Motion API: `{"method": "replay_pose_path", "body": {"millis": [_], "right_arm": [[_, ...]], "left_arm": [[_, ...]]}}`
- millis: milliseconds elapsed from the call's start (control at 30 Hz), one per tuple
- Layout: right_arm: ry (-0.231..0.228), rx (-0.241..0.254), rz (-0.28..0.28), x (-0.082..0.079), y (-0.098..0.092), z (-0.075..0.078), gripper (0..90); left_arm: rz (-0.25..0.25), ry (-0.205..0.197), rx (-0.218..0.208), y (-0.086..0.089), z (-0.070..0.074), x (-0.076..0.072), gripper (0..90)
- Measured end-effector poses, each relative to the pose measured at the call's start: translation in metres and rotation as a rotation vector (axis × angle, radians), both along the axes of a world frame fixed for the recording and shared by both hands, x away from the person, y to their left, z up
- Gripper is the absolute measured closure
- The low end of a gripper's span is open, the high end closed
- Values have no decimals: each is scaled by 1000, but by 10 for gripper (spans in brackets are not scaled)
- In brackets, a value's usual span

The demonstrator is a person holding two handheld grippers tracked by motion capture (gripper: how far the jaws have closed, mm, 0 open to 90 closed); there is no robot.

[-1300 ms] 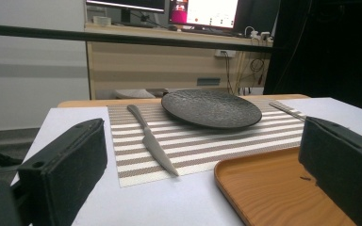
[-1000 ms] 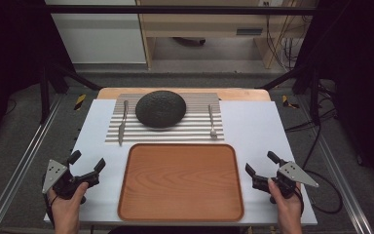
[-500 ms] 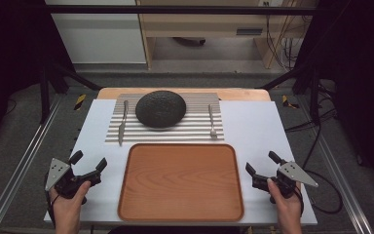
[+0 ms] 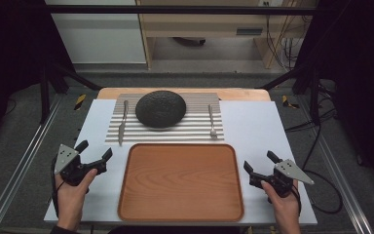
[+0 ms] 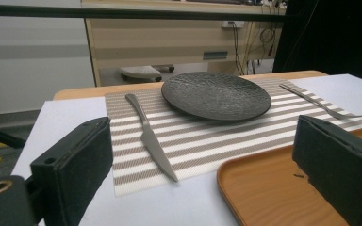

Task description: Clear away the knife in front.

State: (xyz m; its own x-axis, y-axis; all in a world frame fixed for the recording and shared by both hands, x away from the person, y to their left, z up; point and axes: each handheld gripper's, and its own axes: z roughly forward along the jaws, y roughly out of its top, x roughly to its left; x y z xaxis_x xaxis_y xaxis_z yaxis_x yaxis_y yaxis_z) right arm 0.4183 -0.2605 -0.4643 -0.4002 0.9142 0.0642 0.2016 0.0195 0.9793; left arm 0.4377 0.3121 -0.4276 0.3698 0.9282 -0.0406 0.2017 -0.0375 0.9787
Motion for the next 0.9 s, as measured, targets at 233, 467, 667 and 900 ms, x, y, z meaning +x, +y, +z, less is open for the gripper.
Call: {"method": "replay_pose_path", "body": {"millis": [233,467,667,900], "right_arm": [[28,-14,-11,1,7,1,68],[47,-25,-1,0,12,2,67],[66,-15,-13,-2,9,2,67],[70,-9,-14,-4,7,2,65]], "left_arm": [[-18,9,32,-4,20,28,61],[-39,32,19,-13,33,53,66],[-50,85,61,-24,35,68,66],[-55,115,57,-30,40,74,66]]}}
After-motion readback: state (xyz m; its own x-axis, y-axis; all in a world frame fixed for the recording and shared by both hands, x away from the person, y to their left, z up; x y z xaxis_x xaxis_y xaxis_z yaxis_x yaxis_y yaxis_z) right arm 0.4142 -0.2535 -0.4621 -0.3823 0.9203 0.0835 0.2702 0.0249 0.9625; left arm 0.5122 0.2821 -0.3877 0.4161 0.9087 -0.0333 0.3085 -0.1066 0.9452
